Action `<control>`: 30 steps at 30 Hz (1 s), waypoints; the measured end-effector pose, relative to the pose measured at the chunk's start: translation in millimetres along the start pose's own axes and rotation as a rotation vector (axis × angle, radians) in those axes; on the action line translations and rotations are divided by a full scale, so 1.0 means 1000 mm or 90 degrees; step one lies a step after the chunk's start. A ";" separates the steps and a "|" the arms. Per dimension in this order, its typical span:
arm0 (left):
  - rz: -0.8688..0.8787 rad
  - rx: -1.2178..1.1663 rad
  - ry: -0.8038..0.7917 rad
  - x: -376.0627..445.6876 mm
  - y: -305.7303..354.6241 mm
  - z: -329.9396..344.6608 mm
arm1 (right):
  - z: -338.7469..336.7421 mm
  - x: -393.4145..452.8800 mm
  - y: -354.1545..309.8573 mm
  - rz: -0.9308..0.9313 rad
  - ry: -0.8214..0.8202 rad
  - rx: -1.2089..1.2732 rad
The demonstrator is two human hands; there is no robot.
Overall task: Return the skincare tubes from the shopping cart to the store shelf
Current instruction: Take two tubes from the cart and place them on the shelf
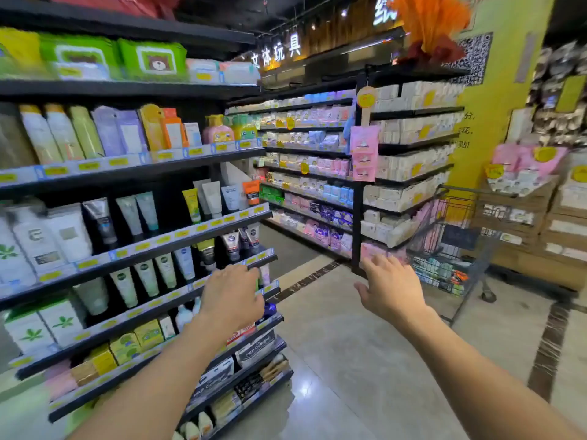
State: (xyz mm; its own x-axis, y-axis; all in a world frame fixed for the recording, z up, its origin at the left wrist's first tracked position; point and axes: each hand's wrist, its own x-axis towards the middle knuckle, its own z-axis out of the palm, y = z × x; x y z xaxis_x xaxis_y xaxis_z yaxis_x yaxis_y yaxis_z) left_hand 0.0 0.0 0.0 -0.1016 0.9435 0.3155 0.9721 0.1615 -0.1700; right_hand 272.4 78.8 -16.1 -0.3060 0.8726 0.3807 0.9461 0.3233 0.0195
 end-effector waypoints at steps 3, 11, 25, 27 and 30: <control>0.015 -0.005 0.005 0.046 0.043 0.011 | 0.023 0.023 0.045 0.019 -0.002 0.002; 0.098 -0.037 0.012 0.166 0.163 0.047 | 0.069 0.078 0.162 0.095 -0.055 0.034; 0.260 -0.162 -0.003 0.386 0.339 0.143 | 0.183 0.208 0.329 0.226 -0.097 0.000; 0.277 -0.177 -0.014 0.427 0.358 0.156 | 0.199 0.238 0.350 0.246 -0.094 -0.010; 0.290 -0.205 -0.037 0.484 0.384 0.176 | 0.219 0.280 0.379 0.266 -0.093 -0.024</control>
State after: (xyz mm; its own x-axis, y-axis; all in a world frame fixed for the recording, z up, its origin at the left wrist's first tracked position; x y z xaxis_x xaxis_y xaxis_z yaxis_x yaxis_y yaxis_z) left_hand 286.5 570.1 -77.0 0.3416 0.9129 0.2233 0.9349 -0.3545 0.0193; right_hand 522.3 525.4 -104.4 0.0937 0.9690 0.2287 0.9942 -0.0789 -0.0732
